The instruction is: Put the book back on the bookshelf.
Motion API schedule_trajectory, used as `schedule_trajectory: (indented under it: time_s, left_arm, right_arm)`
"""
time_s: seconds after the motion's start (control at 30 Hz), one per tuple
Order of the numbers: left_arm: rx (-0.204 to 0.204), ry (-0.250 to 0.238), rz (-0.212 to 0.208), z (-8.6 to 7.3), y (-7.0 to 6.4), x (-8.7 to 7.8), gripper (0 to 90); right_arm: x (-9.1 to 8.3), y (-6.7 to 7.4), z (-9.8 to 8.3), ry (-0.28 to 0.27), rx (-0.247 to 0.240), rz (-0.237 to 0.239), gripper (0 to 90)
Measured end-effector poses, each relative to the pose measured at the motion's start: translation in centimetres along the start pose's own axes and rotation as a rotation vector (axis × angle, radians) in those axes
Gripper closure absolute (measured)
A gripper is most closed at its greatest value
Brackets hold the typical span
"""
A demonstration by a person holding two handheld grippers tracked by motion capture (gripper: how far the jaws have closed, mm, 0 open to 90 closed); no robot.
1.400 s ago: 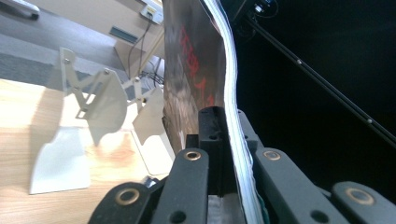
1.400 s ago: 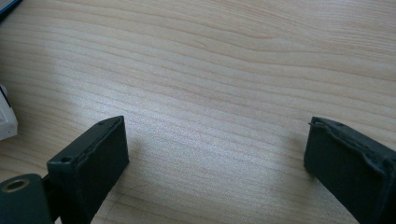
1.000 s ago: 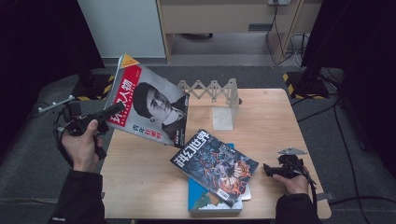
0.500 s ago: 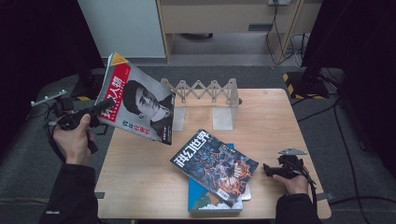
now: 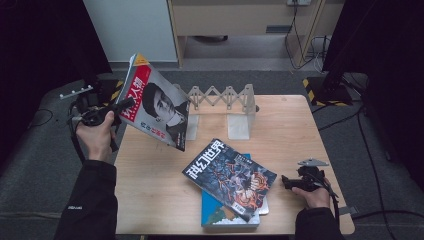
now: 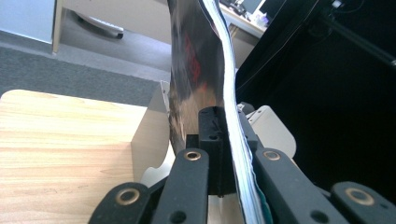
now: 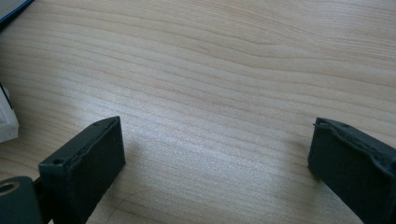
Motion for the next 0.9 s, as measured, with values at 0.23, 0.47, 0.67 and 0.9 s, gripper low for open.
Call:
schedule_trajectory:
  time_s: [0.23, 0.47, 0.67, 0.9]
  left_arm:
    - [0.054, 0.015, 0.066, 0.4, -0.8, 2.1, 86.0]
    - [0.064, 0.024, 0.106, 0.2, -1.0, 4.2, 86.0]
    - [0.074, 0.030, 0.143, -0.4, -1.2, 6.1, 86.0]
    - [0.119, 0.055, 0.190, -1.1, -1.6, 7.6, 86.0]
  right_arm:
    - [0.0, 0.0, 0.0, -0.004, -0.008, 0.003, 3.8]
    - [0.1, 0.0, 0.0, -0.006, -0.012, 0.007, 3.8]
    - [0.1, 0.0, 0.0, -0.007, -0.010, 0.006, 3.8]
    - [0.1, 0.0, 0.0, -0.006, -0.010, 0.008, 3.8]
Point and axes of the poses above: each handheld gripper's, and its own axes: x roughly forward along the jaws, z roughly out of its top, y roughly to its left, the point moved 4 cm from there along x, roughly forward along the jaws, and after that the axes turned 7 degrees about z, right-handed, at the moved point
